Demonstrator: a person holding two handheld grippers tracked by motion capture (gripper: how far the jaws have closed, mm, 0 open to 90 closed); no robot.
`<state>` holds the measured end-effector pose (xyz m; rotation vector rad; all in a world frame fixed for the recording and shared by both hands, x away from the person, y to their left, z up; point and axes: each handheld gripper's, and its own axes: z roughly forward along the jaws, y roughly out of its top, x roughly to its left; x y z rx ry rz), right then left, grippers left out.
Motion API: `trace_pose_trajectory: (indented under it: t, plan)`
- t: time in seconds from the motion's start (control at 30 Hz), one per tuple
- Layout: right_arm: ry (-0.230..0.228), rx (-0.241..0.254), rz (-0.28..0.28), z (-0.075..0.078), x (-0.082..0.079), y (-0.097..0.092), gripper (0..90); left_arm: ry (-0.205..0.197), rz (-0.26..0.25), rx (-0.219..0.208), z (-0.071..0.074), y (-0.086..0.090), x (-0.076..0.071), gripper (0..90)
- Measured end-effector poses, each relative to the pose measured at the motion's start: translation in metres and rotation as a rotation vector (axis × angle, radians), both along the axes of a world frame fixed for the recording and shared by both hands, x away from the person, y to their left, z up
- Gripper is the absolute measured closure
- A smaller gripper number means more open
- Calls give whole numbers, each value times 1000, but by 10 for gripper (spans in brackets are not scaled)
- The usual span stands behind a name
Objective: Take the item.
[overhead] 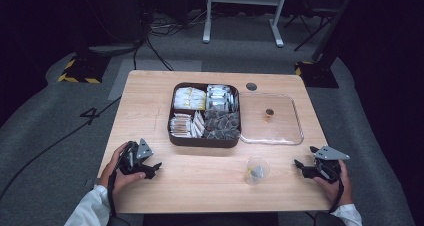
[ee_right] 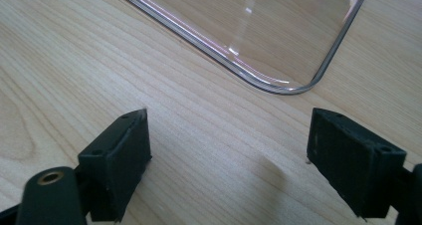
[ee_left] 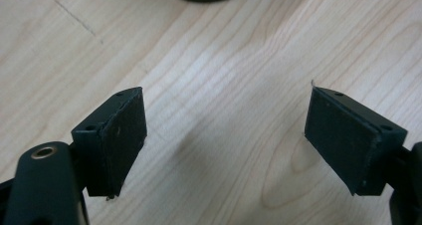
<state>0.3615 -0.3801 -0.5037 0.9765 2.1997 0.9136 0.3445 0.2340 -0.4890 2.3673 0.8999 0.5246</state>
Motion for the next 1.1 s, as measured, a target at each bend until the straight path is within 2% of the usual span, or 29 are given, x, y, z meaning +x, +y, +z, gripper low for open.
trace_pose_trajectory:
  t: [0.07, 0.23, 0.27, 0.33, 0.37, 1.1]
  plan:
    - [4, 3, -1, 0, 0, 0, 175, 3, 2, -13, -3, 4, -1, 174]
    - [3, 2, -3, 0, 0, 0, 175, 15, 29, -92, -8, 13, -5, 183]
    - [1, 1, -2, 0, 0, 0, 175, 22, 35, -114, -10, 16, -5, 183]
    - [2, 2, -2, 0, 0, 0, 175, 60, 47, -191, -15, 23, -5, 182]
    - [2, 3, -1, 0, 0, 0, 175, 51, 47, -195, -15, 24, -6, 181]
    - [2, 2, -6, 0, 0, 0, 175, 55, 32, -197, -16, 27, -6, 176]
